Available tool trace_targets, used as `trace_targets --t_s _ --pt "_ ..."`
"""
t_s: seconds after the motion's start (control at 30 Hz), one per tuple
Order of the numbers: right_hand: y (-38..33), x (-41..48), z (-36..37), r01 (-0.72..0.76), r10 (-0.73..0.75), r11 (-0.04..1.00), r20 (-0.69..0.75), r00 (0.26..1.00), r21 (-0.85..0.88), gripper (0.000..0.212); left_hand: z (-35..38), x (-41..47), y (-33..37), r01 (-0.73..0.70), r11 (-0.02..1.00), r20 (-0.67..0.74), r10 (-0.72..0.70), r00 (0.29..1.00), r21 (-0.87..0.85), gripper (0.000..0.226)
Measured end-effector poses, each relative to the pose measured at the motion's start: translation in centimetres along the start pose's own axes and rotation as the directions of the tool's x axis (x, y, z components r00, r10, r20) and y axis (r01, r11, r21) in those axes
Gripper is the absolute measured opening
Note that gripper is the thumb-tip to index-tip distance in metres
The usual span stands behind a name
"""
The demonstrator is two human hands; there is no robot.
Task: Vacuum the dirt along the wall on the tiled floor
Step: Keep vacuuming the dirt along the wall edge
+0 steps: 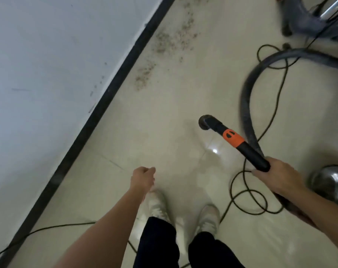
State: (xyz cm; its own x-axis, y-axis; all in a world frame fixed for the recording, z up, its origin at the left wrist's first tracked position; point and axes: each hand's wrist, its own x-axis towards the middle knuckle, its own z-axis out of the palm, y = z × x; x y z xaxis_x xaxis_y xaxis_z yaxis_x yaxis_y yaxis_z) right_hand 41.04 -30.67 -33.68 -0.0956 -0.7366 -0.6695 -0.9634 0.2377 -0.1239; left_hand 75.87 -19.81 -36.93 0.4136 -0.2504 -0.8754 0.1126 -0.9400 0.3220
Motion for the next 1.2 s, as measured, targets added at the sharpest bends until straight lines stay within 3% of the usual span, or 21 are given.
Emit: trace_targets --t_s 0.1,0.33,0.4,0.47,0.6,0.67,0.8,0.97,1.13,1.2 --pt "-0.5 0.9 6.6 0.051 -0.053 0.998 0.039 0.998 0.039 0.033 0.3 3.2 -8.0 0.001 0.988 -0.015 0.001 1.0 0.157 0.022" --pt "-4.9 8.4 19.1 0.108 -0.076 0.938 -0.108 0.991 0.331 0.018 -0.5 16.0 -19.2 -0.114 0.91 -0.04 0.142 0.989 0.399 0.028" --pt "-5.9 8.6 21.8 0.177 -0.159 0.948 -0.09 0.983 0.264 0.016 -1.8 18.8 -22.1 -0.081 0.889 -0.091 0.136 0.986 0.451 0.03" --pt "-7.3 7.2 24.8 0.308 -0.315 0.943 0.042 0.948 0.125 0.017 -3.6 21.2 -25.4 0.002 0.868 -0.162 0.091 0.983 0.497 0.03" --pt "-10.6 4.5 32.2 0.642 -0.551 0.75 0.385 0.741 -0.16 0.023 -7.6 25.0 -31.4 0.149 0.824 -0.294 0.022 0.956 0.547 0.031" --pt "-12.4 5.2 34.8 0.688 -0.606 0.705 0.357 0.71 -0.173 0.024 -9.3 26.6 -32.8 0.179 0.818 -0.352 0.031 0.935 0.547 0.031" --pt "-15.4 7.9 36.2 0.667 -0.643 0.736 0.187 0.743 -0.12 0.023 -13.0 29.9 -33.3 0.186 0.82 -0.488 0.127 0.863 0.542 0.027" --pt "-14.9 9.7 36.1 0.828 -0.714 0.515 0.425 0.557 -0.219 0.024 -17.7 34.1 -33.0 0.166 0.858 -0.596 0.186 0.781 0.486 0.026" --pt "-15.5 9.2 36.0 0.87 -0.762 0.397 0.423 0.489 -0.292 0.024 -19.3 34.3 -31.3 0.071 0.898 -0.58 0.218 0.785 0.434 0.035" --pt "-16.0 8.2 35.7 0.85 -0.766 0.405 0.383 0.516 -0.337 0.023 -17.7 33.0 -31.6 0.063 0.883 -0.535 0.224 0.814 0.466 0.035"
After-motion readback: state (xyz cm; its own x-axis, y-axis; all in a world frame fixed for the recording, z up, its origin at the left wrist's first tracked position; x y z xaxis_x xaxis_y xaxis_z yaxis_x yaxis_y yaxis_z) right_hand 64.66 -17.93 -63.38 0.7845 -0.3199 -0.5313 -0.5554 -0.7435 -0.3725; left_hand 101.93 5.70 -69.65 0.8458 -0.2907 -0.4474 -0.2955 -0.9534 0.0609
